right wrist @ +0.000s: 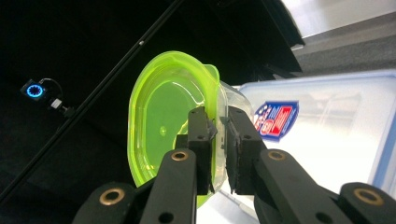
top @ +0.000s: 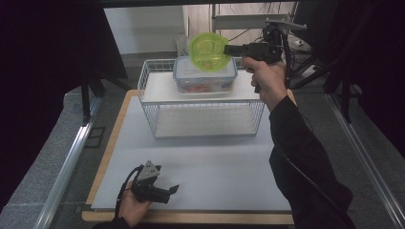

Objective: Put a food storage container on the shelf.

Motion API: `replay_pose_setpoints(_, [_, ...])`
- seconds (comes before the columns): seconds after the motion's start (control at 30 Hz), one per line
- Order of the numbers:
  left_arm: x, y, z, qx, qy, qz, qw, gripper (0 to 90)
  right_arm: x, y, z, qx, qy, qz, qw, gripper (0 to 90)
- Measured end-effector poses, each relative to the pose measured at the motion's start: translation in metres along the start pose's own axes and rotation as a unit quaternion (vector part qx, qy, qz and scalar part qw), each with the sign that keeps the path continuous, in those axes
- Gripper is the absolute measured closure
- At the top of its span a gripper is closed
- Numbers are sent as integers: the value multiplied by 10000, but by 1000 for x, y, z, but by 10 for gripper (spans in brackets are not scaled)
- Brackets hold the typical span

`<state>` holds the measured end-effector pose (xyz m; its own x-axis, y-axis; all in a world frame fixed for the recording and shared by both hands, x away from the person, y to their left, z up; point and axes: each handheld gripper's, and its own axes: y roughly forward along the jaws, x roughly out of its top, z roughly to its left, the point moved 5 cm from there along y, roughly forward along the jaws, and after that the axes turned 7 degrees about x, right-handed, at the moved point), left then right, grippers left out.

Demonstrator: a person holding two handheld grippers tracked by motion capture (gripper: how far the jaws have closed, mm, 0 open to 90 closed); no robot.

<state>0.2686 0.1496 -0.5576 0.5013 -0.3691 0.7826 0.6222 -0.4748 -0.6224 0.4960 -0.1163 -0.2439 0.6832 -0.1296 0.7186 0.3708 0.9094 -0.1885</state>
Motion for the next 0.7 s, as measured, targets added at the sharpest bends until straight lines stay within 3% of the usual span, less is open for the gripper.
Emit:
replay_pose_setpoints(0.27, [0,0,-1,-1,22,-26,10000,24,12,10,-4,-226,8,-54,9997,815])
replay_pose_setpoints(0.7, [0,0,-1,-46,34,-18,10000,24,16,33,-24,-583,372,104,9976,815])
